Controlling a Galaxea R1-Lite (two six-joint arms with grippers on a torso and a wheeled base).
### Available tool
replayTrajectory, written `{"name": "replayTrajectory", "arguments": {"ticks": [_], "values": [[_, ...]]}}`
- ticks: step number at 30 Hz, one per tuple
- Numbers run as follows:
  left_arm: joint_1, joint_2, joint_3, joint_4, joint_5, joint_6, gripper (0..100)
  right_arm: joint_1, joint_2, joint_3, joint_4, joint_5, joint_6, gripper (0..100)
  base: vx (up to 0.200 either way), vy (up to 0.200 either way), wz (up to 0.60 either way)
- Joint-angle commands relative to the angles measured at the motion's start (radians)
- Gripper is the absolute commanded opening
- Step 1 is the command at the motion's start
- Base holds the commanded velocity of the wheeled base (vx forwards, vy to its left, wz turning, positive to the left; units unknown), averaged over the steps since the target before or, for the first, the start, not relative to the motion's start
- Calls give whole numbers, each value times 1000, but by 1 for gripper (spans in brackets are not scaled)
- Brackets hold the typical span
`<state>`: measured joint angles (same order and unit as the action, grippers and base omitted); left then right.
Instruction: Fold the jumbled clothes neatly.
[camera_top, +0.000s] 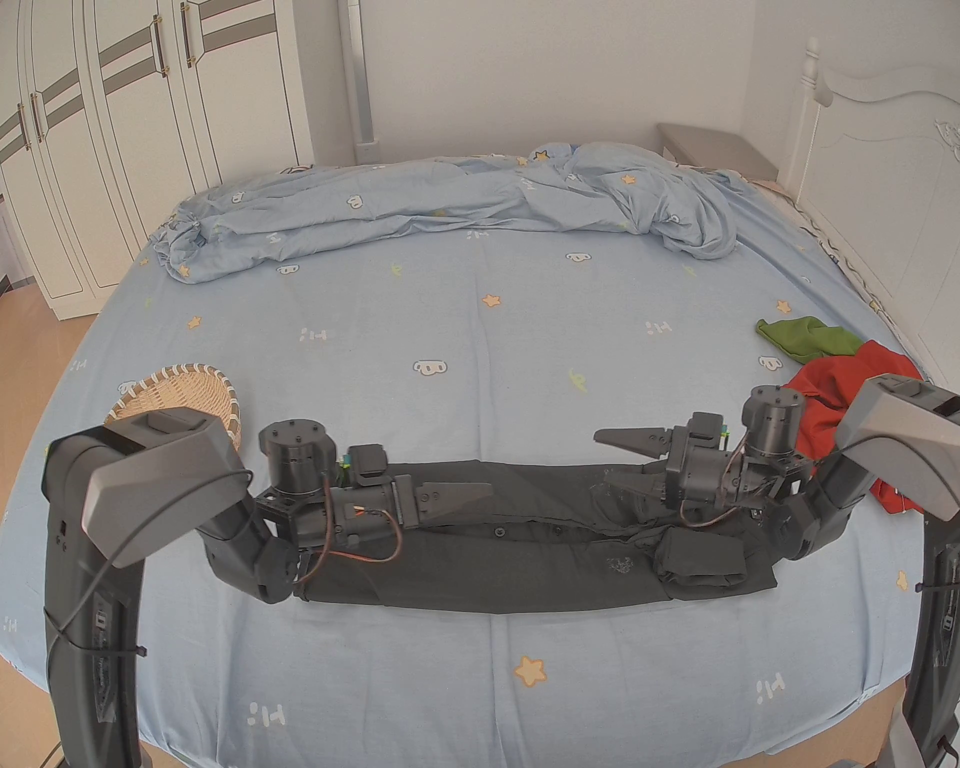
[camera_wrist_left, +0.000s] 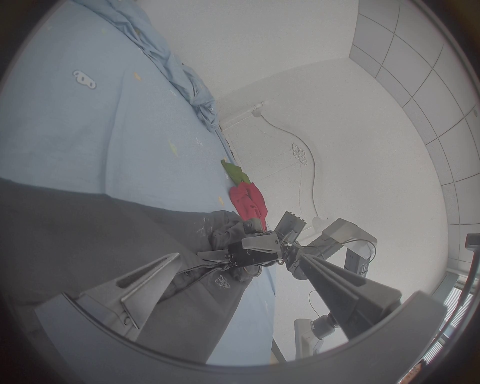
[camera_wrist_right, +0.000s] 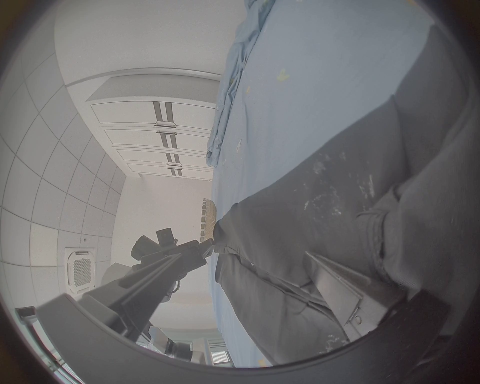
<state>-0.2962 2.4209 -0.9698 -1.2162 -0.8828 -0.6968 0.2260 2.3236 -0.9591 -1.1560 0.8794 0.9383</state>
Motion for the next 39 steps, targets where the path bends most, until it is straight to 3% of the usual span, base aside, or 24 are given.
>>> {"name": "replayTrajectory", "arguments": {"ticks": [1,6,8,14,23,39], "values": [[103,-94,123,-31,1,36,100,-76,-128,73,-1,-2,-4,100,0,0,0],[173,-147,250,-36,1,105,100,-143,-148,138,-2,-3,-10,100,0,0,0],[216,-186,336,-40,4,172,100,-186,-185,189,-2,-5,-24,100,0,0,0],[299,-221,413,-42,31,232,100,-252,-219,266,-2,-2,-47,100,0,0,0],[387,-212,401,-42,31,272,100,-362,-234,319,-5,1,-50,100,0,0,0],[381,-51,324,-40,33,321,100,-419,-248,296,-5,3,-46,100,0,0,0]]}}
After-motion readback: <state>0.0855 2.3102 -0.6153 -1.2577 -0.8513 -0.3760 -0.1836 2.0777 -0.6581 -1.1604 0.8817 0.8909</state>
